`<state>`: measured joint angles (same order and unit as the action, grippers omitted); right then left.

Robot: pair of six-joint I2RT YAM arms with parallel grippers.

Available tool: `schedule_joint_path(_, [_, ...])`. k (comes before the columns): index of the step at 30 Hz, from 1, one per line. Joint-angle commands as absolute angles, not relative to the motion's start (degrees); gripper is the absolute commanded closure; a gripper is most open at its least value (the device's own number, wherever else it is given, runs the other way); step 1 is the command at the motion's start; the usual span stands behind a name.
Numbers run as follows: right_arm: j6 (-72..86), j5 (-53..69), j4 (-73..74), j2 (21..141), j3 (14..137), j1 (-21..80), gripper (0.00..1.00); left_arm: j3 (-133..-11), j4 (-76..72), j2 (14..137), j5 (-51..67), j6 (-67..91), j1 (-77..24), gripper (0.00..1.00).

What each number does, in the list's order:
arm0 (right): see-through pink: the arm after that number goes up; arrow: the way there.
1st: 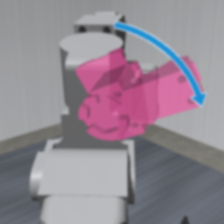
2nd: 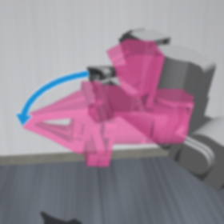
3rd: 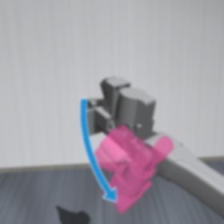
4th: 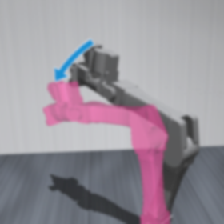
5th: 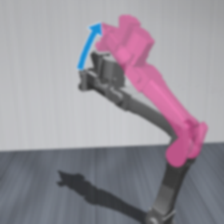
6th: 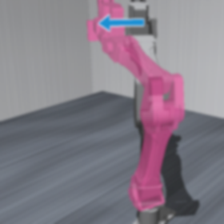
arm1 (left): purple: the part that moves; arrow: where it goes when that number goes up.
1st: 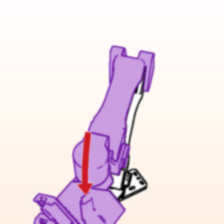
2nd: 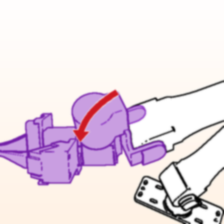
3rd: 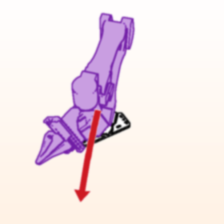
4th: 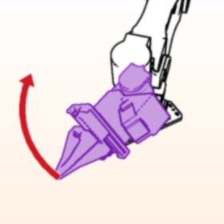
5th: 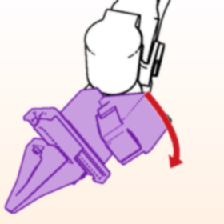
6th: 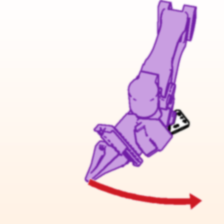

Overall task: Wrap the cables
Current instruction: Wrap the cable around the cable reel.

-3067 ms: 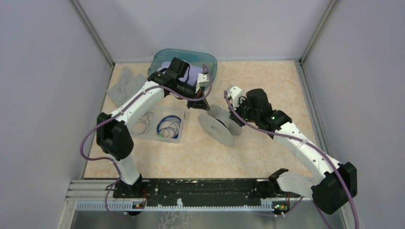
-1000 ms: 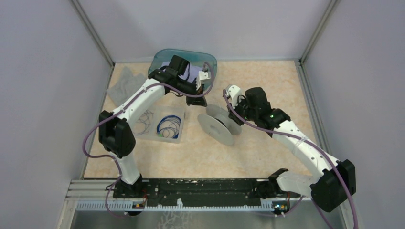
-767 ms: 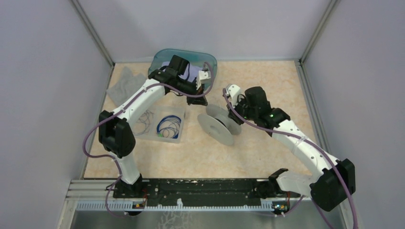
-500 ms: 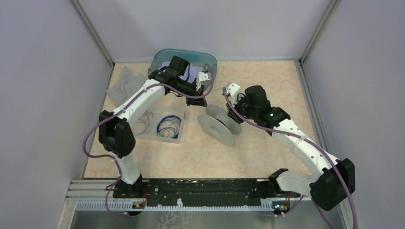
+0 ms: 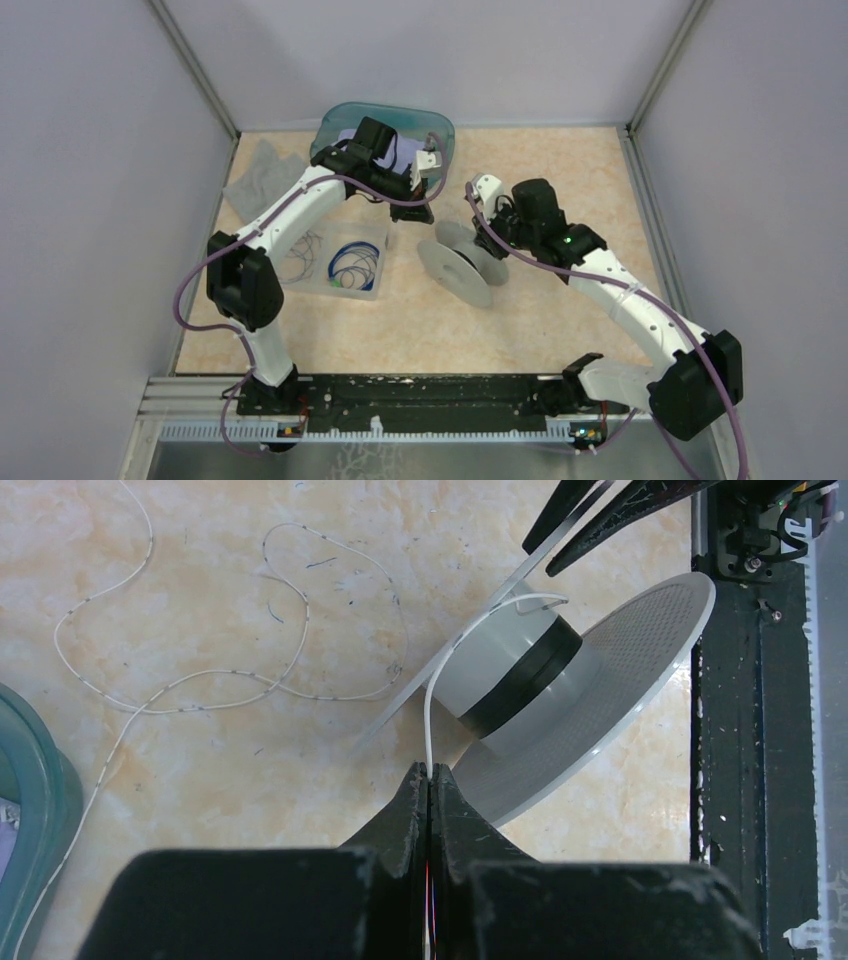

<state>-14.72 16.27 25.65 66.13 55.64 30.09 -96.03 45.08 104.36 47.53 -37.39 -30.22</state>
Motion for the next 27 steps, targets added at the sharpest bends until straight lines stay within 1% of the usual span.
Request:
schedule_joint_path(1, [-14.02, 17.11, 22.37, 66.14, 57.5, 29.79, 0.88, -95.8, 44.91, 104.04, 48.28, -37.22, -30.01, 1.0])
schedule_joint_path(4, [-13.64, 17.2, 22.07, 66.27, 57.55, 29.87, 0.91, -95.83, 43.22, 104.25, 48.45, -36.86, -30.01, 1.0])
schedule_joint_path(7, [-13.54, 16.82, 21.84, 66.57, 57.61, 30.21, 0.91, -96.0, 43.07, 104.58, 48.44, -36.74, -30.03, 1.0])
schedule_joint_path(13, [-13.59, 16.9, 21.7, 66.77, 57.94, 30.32, 0.86, -96.11, 43.07, 104.85, 48.26, -36.74, -30.1, 1.0])
schedule_joint_path(20, [-13.59, 16.72, 21.39, 67.4, 58.25, 30.41, 0.85, -95.43, 43.07, 105.05, 47.25, -37.44, -30.16, 1.0])
schedule_joint_path(27, [-13.66, 18.13, 21.22, 67.76, 58.78, 30.41, 0.77, -95.83, 43.15, 105.53, 46.25, -37.24, -30.16, 1.0])
